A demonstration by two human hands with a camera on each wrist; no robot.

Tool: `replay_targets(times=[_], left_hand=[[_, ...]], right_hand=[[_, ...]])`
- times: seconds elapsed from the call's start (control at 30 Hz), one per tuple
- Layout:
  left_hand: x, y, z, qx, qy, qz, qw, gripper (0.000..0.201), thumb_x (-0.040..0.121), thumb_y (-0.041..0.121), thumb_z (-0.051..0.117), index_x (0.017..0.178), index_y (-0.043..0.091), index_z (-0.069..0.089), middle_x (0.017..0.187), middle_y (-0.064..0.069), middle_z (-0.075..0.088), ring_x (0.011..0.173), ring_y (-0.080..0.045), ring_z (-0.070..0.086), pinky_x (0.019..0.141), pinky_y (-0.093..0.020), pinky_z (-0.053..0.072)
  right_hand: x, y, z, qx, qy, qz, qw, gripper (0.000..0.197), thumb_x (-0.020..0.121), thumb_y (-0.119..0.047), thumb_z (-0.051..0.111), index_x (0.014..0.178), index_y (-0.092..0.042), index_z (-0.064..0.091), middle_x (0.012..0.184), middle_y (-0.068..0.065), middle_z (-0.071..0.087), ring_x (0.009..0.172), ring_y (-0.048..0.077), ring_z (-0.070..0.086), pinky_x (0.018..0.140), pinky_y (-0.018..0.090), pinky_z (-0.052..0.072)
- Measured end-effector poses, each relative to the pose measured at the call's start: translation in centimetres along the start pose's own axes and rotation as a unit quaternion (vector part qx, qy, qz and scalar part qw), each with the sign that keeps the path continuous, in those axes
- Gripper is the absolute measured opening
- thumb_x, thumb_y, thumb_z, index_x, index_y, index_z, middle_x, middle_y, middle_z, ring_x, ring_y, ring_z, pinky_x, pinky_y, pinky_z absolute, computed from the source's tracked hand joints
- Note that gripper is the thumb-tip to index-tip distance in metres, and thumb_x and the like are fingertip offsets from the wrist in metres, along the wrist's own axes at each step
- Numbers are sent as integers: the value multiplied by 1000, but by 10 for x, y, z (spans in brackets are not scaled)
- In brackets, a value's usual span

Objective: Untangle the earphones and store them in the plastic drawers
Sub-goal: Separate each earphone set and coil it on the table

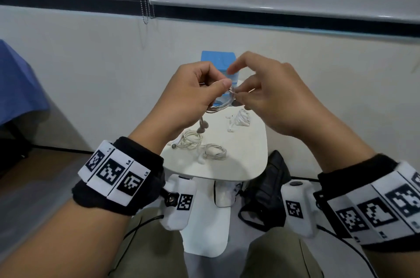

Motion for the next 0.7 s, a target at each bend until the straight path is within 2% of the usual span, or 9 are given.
replay_targets(times=[0.1, 0.17, 0.23, 0.33, 0.4, 0.5, 0.6, 0.63, 0.7], left_hand=[[7, -13, 6, 72, 4, -36, 997, 18, 96, 22, 71, 81, 14, 67, 74, -7, 64, 60, -15, 49, 63, -34, 41], [10, -21, 12, 88, -14, -66, 994, 22, 97, 24, 69, 82, 8, 66, 69, 0, 60, 63, -18, 49, 65, -36, 41], [11, -28, 18, 89, -38, -88, 991, 24, 97, 17, 64, 75, 8, 64, 65, 5, 59, 62, -19, 49, 66, -36, 41], [10, -32, 24, 90, -69, -107, 988, 35, 97, 4, 58, 63, 16, 59, 61, 6, 57, 61, -17, 45, 65, -34, 39], [8, -35, 26, 70, -78, -111, 988, 30, 100, 11, 63, 70, 16, 63, 68, 2, 60, 59, -14, 45, 63, -29, 40], [4, -36, 24, 14, -75, -110, 991, 27, 101, 18, 66, 75, 8, 64, 70, -1, 56, 54, -9, 41, 55, -19, 36], [3, -29, 23, -49, -62, -99, 992, 23, 99, 7, 61, 86, -11, 62, 76, -11, 52, 53, -11, 38, 52, -20, 31], [3, -25, 23, -67, -59, -94, 992, 18, 98, 4, 60, 90, -12, 62, 77, -11, 51, 54, -12, 38, 54, -21, 31], [3, -18, 24, -96, -60, -85, 990, 10, 96, -1, 60, 88, -6, 64, 74, -9, 53, 54, -11, 39, 55, -21, 32]], right_hand=[[1, -1, 10, -90, -19, -1, 996, 32, 96, -9, 61, 113, -36, 57, 88, 3, 71, 76, 14, 72, 69, 45, 60], [-1, -6, 16, -110, -30, -12, 993, 34, 94, -12, 60, 113, -38, 52, 90, 6, 66, 77, 24, 69, 69, 47, 59], [-4, -15, 22, -121, -41, -38, 991, 36, 92, -12, 58, 115, -37, 46, 89, 5, 64, 78, 30, 66, 69, 48, 57], [-8, -23, 28, -140, -59, -64, 986, 36, 92, -9, 54, 115, -34, 43, 88, 3, 65, 81, 31, 62, 69, 49, 54], [-7, -19, 21, -156, -55, -56, 985, 33, 93, -11, 56, 115, -35, 46, 87, -2, 66, 83, 26, 62, 71, 46, 53], [-4, -8, -2, -196, -25, -46, 979, 22, 97, -17, 61, 110, -34, 59, 88, -9, 69, 88, 21, 59, 78, 44, 51], [1, 2, -16, -228, 23, -64, 971, 14, 98, -18, 62, 99, -30, 70, 83, -15, 65, 95, 21, 54, 82, 40, 44], [4, 7, -16, -222, 31, -57, 973, 13, 99, -19, 63, 98, -29, 71, 82, -18, 60, 96, 19, 51, 81, 37, 39], [8, 15, -10, -204, 39, -49, 977, 11, 98, -20, 65, 97, -28, 73, 85, -18, 53, 93, 16, 47, 77, 30, 33]])
Point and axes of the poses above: each hand's wrist, its own x-axis towards the middle knuckle, its own z-axis out of the palm, y = z × x, the point moved 9 cm from there along x, towards the middle knuckle
